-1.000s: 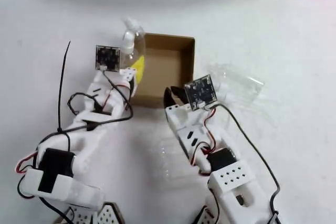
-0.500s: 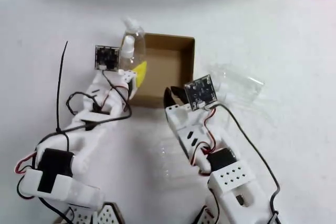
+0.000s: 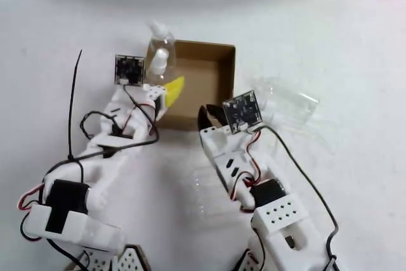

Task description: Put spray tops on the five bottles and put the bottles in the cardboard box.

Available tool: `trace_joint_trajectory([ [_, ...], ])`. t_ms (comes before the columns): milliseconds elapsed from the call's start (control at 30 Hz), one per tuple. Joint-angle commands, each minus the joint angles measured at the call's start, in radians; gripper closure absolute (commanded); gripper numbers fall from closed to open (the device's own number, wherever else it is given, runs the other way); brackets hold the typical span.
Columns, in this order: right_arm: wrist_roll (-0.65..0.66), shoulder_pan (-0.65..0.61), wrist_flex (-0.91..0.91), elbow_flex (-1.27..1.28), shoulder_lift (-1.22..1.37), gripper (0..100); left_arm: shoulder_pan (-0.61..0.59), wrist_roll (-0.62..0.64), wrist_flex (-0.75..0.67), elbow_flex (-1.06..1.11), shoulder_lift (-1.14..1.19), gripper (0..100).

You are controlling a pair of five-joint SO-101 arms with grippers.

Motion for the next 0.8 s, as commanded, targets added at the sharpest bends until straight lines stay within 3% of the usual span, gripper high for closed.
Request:
trace_joint_trajectory([
  [0, -0.002, 0.002, 0.008, -0.054, -0.010, 98.2, -0.015, 0.011, 0.015, -0.051, -0.016, 65],
  [333, -0.002, 0.002, 0.007, -0.054, -0.010, 98.2, -0.018, 0.011, 0.032, 0.043, -0.179, 66],
  [600, -0.002, 0.002, 0.005, -0.054, -0.010, 98.2, -0.027, -0.003, 0.339, 0.063, -0.383, 65],
  [767, -0.002, 0.002, 0.008, -0.054, -0.016, 98.2, -0.027, -0.126, 0.583, 0.064, -0.526, 66],
])
